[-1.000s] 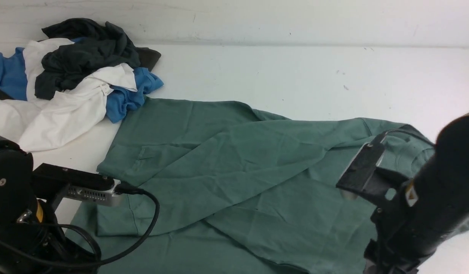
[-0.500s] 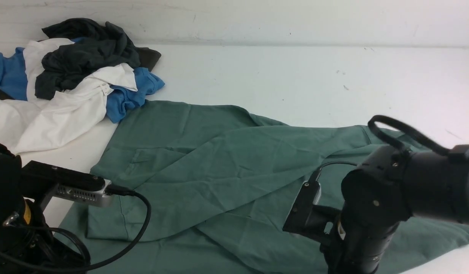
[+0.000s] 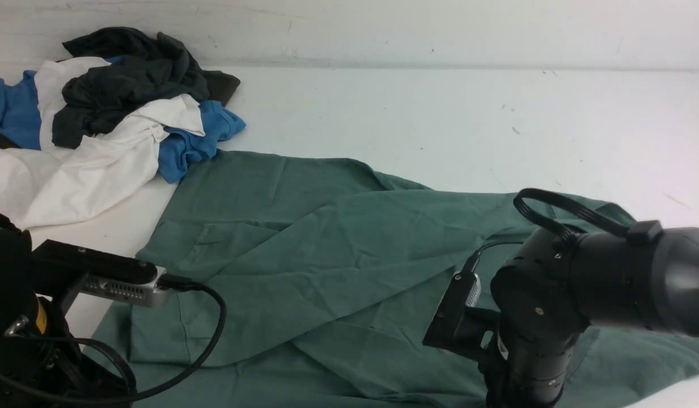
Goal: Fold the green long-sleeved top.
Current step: Use both arms simultaneously to clamp the lower edge of the clothing fabric, then use both arms to drag the lower edge of the fabric forward and fold it over the upper edge
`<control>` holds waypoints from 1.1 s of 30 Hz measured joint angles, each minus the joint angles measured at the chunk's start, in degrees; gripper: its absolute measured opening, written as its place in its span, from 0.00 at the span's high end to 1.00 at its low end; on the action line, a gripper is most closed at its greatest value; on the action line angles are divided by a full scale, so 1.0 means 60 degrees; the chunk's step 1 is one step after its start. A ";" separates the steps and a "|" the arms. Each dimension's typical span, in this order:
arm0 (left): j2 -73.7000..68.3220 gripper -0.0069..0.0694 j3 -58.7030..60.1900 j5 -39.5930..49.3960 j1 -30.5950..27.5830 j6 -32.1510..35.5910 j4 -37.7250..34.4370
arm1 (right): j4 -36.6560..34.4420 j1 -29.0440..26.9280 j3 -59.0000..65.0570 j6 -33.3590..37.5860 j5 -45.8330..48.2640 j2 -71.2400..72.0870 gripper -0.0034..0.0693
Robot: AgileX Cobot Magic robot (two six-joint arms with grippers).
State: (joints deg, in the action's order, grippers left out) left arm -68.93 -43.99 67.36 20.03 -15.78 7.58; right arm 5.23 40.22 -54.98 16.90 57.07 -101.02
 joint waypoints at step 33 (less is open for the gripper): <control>-0.4804 0.90 -0.8746 0.0361 -0.1584 -0.0196 0.0253 | -0.1374 -0.3105 -0.4976 0.1332 0.1699 0.0565 0.93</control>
State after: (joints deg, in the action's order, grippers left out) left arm -97.75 -96.46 69.53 10.53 -16.96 9.09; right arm -3.01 21.59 -84.83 24.89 67.27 -97.63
